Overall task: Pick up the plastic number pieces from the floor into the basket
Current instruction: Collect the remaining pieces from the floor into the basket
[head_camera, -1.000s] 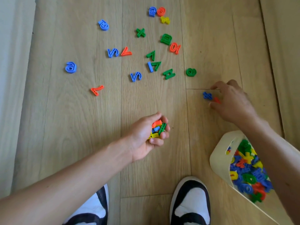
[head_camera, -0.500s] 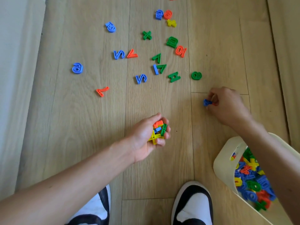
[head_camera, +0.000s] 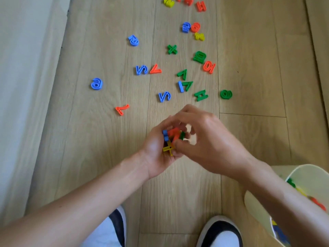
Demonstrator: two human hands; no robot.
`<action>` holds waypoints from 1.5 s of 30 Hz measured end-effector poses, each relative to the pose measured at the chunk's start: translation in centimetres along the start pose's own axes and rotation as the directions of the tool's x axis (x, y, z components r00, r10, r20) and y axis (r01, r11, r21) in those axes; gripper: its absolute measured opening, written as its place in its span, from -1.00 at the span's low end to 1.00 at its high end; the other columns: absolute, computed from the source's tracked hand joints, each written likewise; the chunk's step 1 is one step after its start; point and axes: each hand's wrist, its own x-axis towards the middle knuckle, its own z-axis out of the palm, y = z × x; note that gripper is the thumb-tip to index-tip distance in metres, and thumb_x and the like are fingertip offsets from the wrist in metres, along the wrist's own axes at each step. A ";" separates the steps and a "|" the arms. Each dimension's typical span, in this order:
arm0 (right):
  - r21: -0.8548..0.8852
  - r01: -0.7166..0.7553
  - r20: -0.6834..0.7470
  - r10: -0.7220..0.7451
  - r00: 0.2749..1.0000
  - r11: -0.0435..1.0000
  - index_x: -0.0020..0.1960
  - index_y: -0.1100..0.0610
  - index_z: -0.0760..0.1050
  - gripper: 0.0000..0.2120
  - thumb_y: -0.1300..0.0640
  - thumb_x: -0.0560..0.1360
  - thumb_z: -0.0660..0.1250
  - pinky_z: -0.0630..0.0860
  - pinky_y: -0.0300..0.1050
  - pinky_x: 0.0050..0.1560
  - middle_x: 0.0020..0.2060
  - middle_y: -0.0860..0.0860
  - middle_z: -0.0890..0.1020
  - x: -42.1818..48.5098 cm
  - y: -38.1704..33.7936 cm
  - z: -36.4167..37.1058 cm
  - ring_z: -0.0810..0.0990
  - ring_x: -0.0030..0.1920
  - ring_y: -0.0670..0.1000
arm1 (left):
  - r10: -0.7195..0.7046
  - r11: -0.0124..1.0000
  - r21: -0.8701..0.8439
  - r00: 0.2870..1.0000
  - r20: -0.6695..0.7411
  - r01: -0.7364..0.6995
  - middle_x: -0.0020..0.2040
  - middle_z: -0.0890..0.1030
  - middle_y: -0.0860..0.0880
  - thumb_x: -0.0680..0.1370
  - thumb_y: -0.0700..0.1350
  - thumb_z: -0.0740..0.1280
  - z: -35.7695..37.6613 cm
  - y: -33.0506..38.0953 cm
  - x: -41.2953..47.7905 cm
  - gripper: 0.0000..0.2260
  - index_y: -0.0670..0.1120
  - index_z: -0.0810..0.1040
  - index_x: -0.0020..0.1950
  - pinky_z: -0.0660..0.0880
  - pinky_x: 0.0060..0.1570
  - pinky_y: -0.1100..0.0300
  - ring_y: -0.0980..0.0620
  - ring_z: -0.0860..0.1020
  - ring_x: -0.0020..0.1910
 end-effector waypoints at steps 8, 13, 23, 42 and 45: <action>-0.385 -0.253 -0.140 0.215 0.967 0.888 0.38 0.03 0.40 -0.44 0.11 0.42 0.48 0.54 0.07 0.01 0.30 0.06 0.39 6.9 7.6 -3.4 0.54 0.13 0.12 | 0.064 0.997 -0.030 0.996 -0.060 -0.066 -0.31 0.51 -0.07 0.57 0.08 0.24 -1.0 3.2 1.4 -0.68 -0.12 0.47 -0.26 0.22 -0.69 0.37 0.08 0.45 -0.47; -0.522 -0.213 -0.165 0.148 0.975 0.826 0.22 0.03 0.49 -0.68 0.11 0.48 0.41 0.56 0.06 -0.16 0.12 0.05 0.48 8.8 9.7 -2.1 0.53 0.05 0.13 | 0.120 0.993 -0.005 0.992 -0.033 -0.120 -0.27 0.52 -0.08 0.56 0.10 0.23 -1.4 5.1 2.0 -0.67 -0.13 0.47 -0.24 0.24 -0.65 0.36 0.06 0.45 -0.40; -0.246 -0.036 -0.263 -0.031 0.964 0.969 0.30 0.10 0.44 -0.52 0.12 0.40 0.42 0.53 0.07 -0.03 0.09 0.00 0.45 11.7 9.2 -2.1 0.52 0.01 0.03 | 0.125 0.992 -0.002 0.992 -0.013 -0.125 -0.25 0.53 -0.09 0.45 0.08 0.31 -1.2 6.0 3.0 -0.71 -0.14 0.52 -0.26 0.23 -0.64 0.35 0.05 0.45 -0.39; -0.335 -0.121 -0.200 0.056 0.978 0.934 0.04 0.13 0.54 -0.76 0.16 0.39 0.44 0.46 -0.02 -0.18 -0.12 0.04 0.48 13.8 8.7 -1.8 0.50 -0.11 0.10 | 0.067 0.998 0.031 0.989 -0.130 -0.063 -0.31 0.50 -0.08 0.55 0.04 0.25 -0.4 5.8 3.2 -0.68 -0.13 0.52 -0.31 0.18 -0.64 0.36 0.05 0.41 -0.42; -0.011 -0.172 -0.222 0.166 0.961 0.985 -0.02 0.06 0.57 -0.78 0.16 0.36 0.49 0.60 -0.02 -0.21 -0.18 0.02 0.57 12.1 8.3 -2.7 0.58 -0.21 0.01 | 0.063 0.997 0.058 0.987 -0.151 -0.055 -0.33 0.50 -0.08 0.56 0.03 0.25 0.1 5.6 3.2 -0.65 -0.12 0.51 -0.35 0.17 -0.65 0.36 0.06 0.41 -0.45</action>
